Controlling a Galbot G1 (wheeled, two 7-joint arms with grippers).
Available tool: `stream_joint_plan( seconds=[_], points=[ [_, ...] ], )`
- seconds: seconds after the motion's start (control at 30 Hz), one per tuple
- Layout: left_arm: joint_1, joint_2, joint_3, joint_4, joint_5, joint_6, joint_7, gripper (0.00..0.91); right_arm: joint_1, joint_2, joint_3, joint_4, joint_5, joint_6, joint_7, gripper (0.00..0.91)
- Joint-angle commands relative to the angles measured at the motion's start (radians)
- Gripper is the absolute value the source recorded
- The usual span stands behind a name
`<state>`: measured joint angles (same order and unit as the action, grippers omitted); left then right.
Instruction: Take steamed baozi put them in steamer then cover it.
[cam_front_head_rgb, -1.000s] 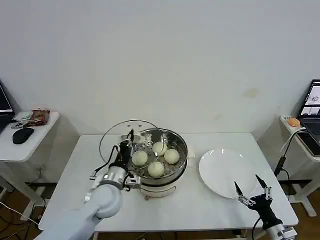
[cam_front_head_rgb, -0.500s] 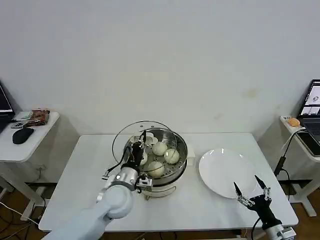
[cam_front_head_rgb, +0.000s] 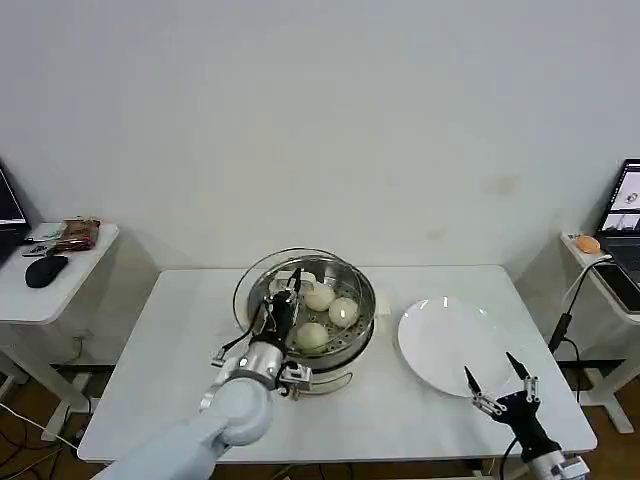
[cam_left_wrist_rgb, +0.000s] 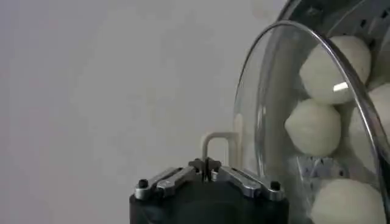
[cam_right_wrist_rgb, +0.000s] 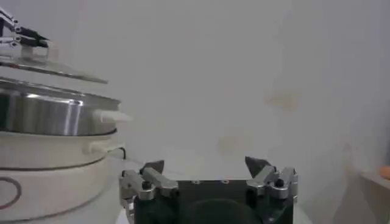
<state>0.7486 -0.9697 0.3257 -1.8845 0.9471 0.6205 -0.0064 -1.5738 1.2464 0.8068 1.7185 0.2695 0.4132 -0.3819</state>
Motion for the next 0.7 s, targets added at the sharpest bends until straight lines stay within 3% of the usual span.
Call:
stream_joint_plan(
  seconds=[0.03, 0.7],
  points=[
    [-0.046, -0.024, 0.025, 0.023, -0.009, 0.002, 0.031, 0.000, -0.002, 0.011, -0.001, 0.002, -0.011, 0.000, -0.002, 0.907],
    [-0.046, -0.084, 0.025, 0.055, 0.022, 0.004, 0.057, 0.000, 0.006, 0.014, 0.001, -0.007, -0.015, -0.002, -0.004, 0.907]
  ],
)
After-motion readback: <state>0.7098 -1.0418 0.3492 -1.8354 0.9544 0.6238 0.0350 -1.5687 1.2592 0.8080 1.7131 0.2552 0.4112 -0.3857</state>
